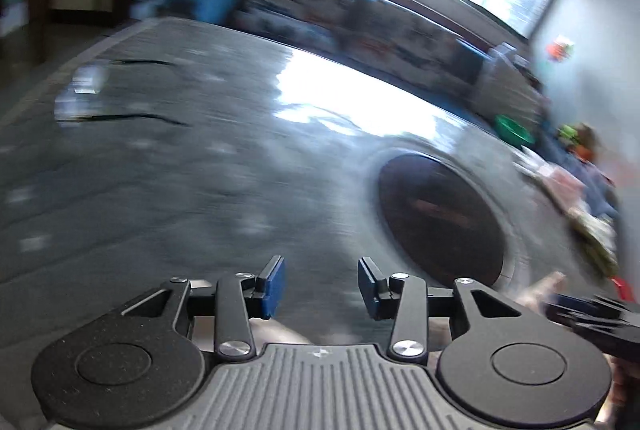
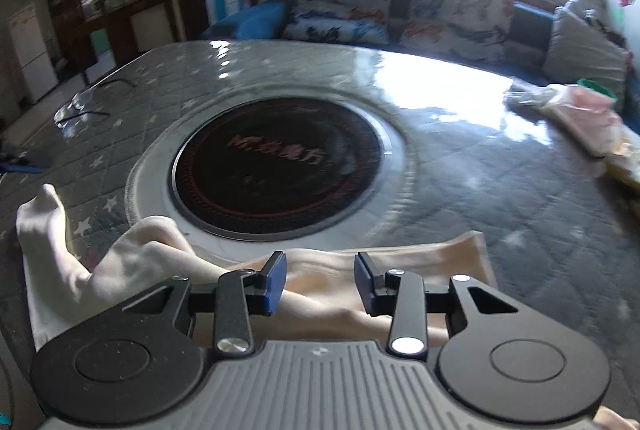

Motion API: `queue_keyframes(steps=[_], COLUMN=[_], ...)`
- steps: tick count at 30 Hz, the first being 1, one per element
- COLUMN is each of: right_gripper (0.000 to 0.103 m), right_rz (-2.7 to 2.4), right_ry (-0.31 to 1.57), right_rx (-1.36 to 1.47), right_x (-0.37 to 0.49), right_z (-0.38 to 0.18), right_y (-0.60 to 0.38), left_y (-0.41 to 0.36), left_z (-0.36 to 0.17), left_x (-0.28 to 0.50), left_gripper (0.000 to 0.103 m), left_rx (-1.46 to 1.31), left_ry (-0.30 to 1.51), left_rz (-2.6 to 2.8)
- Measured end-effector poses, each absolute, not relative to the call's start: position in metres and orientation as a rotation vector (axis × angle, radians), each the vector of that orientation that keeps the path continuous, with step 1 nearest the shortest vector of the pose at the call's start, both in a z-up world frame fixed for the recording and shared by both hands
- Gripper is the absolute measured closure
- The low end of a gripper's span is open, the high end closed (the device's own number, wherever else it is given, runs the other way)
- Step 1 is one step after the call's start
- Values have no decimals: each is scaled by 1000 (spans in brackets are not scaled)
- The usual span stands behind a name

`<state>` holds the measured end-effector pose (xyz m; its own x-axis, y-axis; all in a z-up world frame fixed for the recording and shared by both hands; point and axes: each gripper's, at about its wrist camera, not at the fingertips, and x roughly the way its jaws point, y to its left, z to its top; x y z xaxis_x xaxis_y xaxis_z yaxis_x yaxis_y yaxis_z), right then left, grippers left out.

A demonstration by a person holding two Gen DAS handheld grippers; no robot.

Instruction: Fold clothes

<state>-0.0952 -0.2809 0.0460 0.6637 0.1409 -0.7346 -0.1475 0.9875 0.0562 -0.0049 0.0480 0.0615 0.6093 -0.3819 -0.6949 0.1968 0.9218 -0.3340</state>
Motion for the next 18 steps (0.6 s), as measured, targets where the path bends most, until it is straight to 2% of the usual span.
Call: queue_keyframes(steps=[3, 8, 10, 15, 18], right_gripper=[72, 83, 95, 99, 99], right_rz=[190, 205, 213, 200, 163], right_ry=[863, 899, 892, 811, 700], right_rx=[-19, -57, -79, -127, -112], right_x=[-84, -79, -80, -86, -91], right_z=[39, 28, 29, 40, 57], right_y=[-273, -264, -262, -261, -265], left_y=[18, -31, -44, -62, -67], left_z=[54, 42, 37, 29, 27], left_x=[6, 25, 26, 18, 13], left_gripper=[57, 47, 46, 46, 51], left_rx=[-197, -136, -125, -95, -81], left_ry=[881, 924, 949, 991, 998], left_rz=[-409, -529, -563, -622, -655])
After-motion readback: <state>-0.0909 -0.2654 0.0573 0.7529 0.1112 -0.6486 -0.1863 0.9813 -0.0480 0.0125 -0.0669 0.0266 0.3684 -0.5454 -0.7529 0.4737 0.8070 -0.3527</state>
